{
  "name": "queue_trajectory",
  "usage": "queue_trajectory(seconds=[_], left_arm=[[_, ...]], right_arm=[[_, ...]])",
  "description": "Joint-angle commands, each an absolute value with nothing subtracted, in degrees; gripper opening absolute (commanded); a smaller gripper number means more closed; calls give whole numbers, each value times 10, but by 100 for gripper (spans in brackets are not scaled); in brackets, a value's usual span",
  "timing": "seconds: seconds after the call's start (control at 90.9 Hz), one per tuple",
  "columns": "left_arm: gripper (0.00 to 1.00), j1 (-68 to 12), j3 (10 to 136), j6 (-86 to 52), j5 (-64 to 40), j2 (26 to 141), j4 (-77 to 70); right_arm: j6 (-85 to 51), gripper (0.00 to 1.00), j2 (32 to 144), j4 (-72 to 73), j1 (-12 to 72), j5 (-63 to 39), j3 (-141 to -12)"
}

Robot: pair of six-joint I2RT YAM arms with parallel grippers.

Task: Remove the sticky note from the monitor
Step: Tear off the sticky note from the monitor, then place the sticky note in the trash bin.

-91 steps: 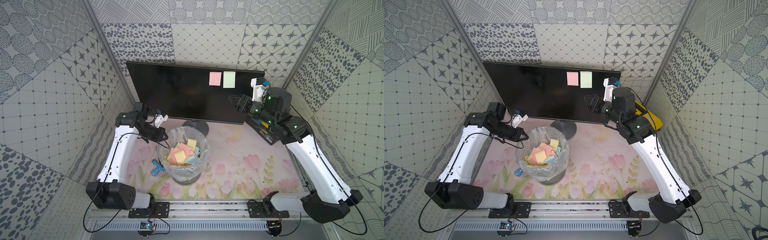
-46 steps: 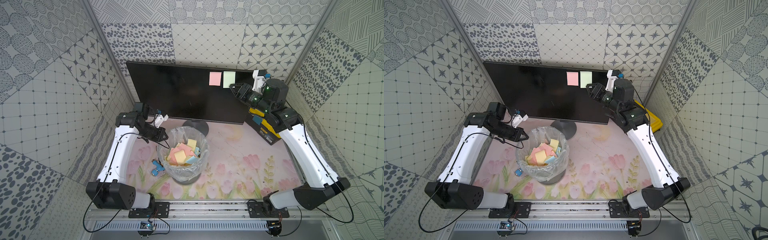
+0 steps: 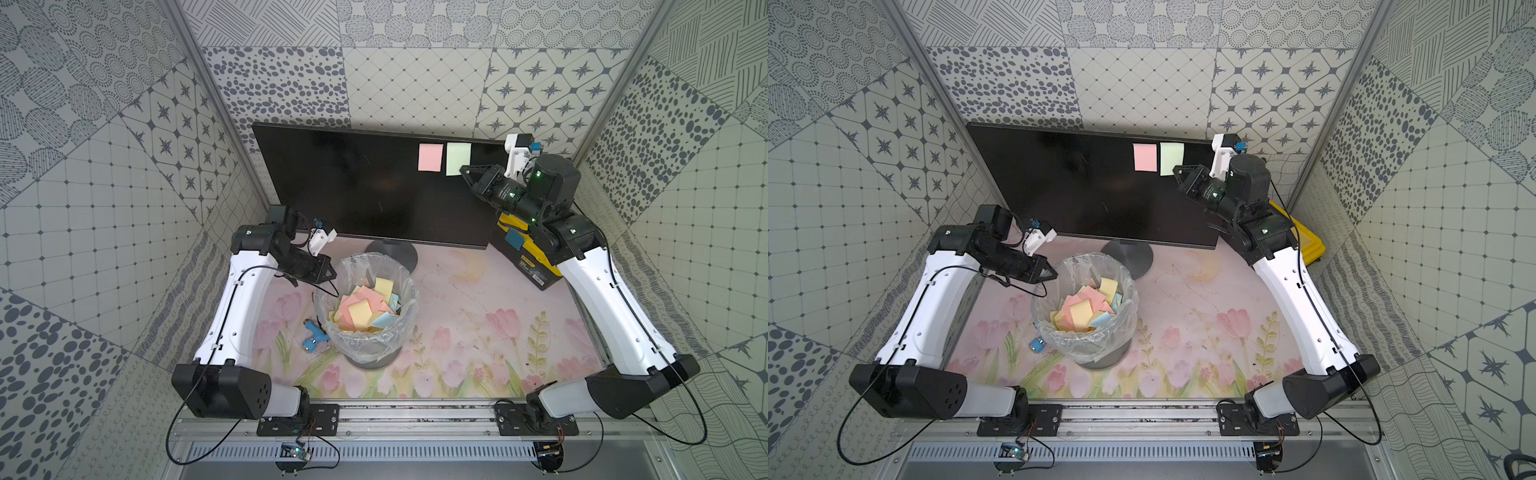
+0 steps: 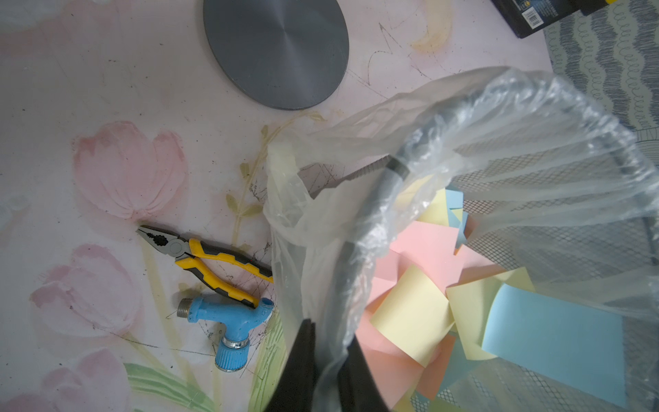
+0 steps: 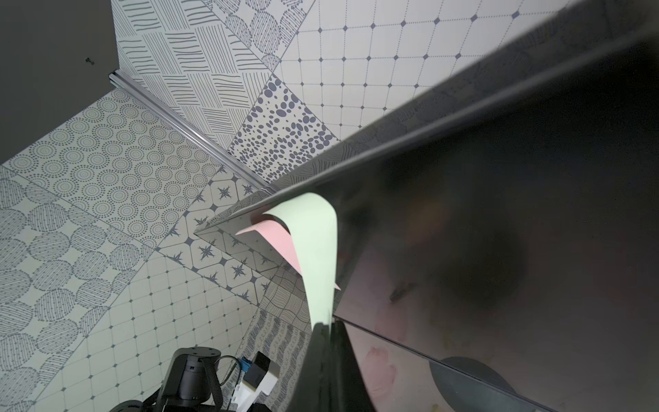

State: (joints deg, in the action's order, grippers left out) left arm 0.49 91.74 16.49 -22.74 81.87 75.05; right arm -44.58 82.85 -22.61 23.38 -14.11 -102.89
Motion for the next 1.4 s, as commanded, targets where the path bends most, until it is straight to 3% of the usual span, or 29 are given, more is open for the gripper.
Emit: queue_trajectory(seconds=[0.0, 0.77, 1.387], left_arm=[[0, 5, 928, 160, -265, 821, 718], [0, 6, 926, 159, -265, 820, 717], [0, 6, 927, 159, -264, 824, 717]], right_arm=[[-439, 0, 818, -193, 234, -142, -1045], [-386, 0, 834, -192, 276, -205, -1136], [-164, 0, 893, -425, 554, -125, -1072]])
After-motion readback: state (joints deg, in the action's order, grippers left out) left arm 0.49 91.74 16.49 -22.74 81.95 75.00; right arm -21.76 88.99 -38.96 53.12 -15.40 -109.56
